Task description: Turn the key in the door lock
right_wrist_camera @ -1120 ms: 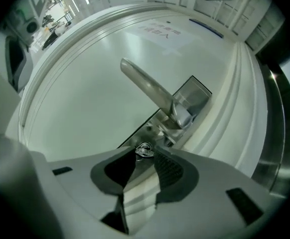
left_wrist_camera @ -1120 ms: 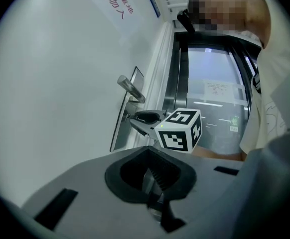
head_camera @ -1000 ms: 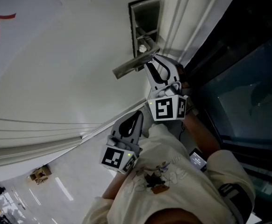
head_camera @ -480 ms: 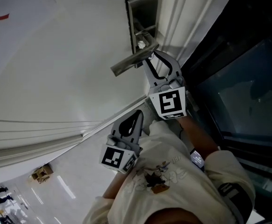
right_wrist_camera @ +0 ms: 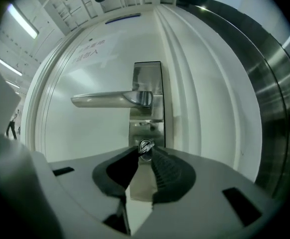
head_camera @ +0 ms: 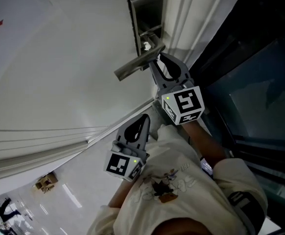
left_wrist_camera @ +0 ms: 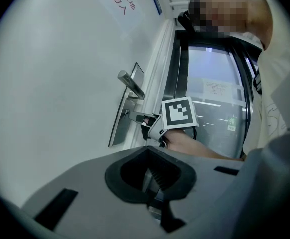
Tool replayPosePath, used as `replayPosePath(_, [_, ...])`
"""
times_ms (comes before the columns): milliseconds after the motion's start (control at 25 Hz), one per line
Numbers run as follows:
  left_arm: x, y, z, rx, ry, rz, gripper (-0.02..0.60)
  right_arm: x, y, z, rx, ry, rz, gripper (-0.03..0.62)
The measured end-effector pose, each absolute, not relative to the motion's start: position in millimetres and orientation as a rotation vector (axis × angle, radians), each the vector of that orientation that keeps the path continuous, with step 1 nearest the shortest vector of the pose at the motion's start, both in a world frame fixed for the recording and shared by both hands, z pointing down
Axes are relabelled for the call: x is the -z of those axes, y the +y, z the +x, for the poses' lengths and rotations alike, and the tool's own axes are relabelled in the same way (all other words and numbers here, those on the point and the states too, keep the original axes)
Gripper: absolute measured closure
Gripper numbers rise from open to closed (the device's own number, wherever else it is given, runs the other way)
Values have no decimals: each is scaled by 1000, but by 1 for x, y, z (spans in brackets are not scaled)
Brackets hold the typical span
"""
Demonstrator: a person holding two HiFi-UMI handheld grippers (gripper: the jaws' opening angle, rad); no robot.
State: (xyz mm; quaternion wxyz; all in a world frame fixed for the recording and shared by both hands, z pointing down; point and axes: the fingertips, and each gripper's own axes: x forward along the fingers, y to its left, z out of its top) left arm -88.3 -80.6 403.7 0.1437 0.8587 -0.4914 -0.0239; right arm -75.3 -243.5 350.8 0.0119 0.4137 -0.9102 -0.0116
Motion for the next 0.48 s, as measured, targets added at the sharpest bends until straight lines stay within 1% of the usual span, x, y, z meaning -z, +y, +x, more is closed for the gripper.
replayPosePath(80, [-404, -81, -88, 64, -1415, 2474, 579, -354, -244, -75, -65, -2874, 1286, 572])
replayPosePath(360, [-405, -83, -91, 62, -1416, 2475, 578, -356, -246, -74, -111, -2898, 1294, 576])
replayPosePath(480, [-404, -84, -89, 64, -1405, 2481, 579, -358, -244, -75, -70, -2872, 1264, 574])
